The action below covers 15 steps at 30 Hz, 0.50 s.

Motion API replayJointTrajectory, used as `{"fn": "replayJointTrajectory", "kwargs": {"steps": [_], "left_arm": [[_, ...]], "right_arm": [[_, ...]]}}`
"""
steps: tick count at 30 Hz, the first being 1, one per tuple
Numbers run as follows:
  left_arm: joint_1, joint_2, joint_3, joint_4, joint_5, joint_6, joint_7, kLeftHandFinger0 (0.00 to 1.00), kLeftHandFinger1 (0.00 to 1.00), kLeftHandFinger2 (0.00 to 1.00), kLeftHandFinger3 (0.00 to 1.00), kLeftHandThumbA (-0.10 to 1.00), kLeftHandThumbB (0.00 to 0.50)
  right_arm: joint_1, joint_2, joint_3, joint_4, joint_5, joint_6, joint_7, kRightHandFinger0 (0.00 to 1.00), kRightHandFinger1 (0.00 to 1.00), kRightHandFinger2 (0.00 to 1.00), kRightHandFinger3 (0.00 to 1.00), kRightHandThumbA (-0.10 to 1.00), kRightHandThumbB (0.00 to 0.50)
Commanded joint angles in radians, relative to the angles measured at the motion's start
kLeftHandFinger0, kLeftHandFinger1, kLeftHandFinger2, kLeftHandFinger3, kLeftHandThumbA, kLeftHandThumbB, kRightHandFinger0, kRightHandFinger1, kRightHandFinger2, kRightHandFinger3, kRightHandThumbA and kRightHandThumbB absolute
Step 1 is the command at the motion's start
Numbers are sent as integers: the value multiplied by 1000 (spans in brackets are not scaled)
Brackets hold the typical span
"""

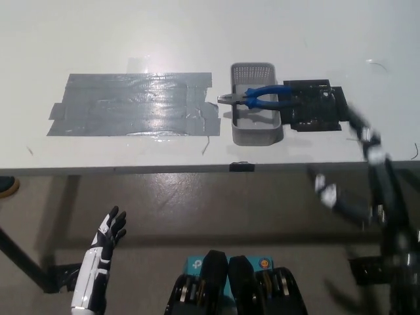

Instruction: The robot picks the blue plier placed on top of the container and places it on the grey area of the table

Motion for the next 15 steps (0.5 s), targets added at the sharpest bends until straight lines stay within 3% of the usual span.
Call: {"fn": "replayJointTrajectory", "kwargs": {"steps": [1,2,4,6,9,15], "left_arm": [[4,-3,-2,-18,9,-54,15,1000,1000,1000,1000,1000,98],[5,-2,-2,-21,7,-47,12,1000,1000,1000,1000,1000,102],[4,-2,-2,-21,11,-49,14,1000,1000,1000,1000,1000,88],[5,-3,-2,-26,10,-46,13,1000,1000,1000,1000,1000,93],[1,-4,-1,-27,12,-43,15,1000,1000,1000,1000,1000,114],[-5,2,-2,-34,11,-36,9,1000,1000,1000,1000,1000,110]], "right_arm": [[-236,-76,12,35,-84,293,116,1000,1000,1000,1000,668,181],[-294,-94,24,98,-85,297,131,1000,1000,1000,1000,659,168],[-417,-128,63,212,-120,391,178,1000,1000,1000,1000,756,201],[-501,-145,95,301,-136,436,208,1000,1000,1000,1000,776,220],[-616,-169,171,446,-204,447,240,1000,1000,1000,1000,888,224],[-760,-160,271,636,-225,451,275,1000,1000,1000,1000,875,257]]}}
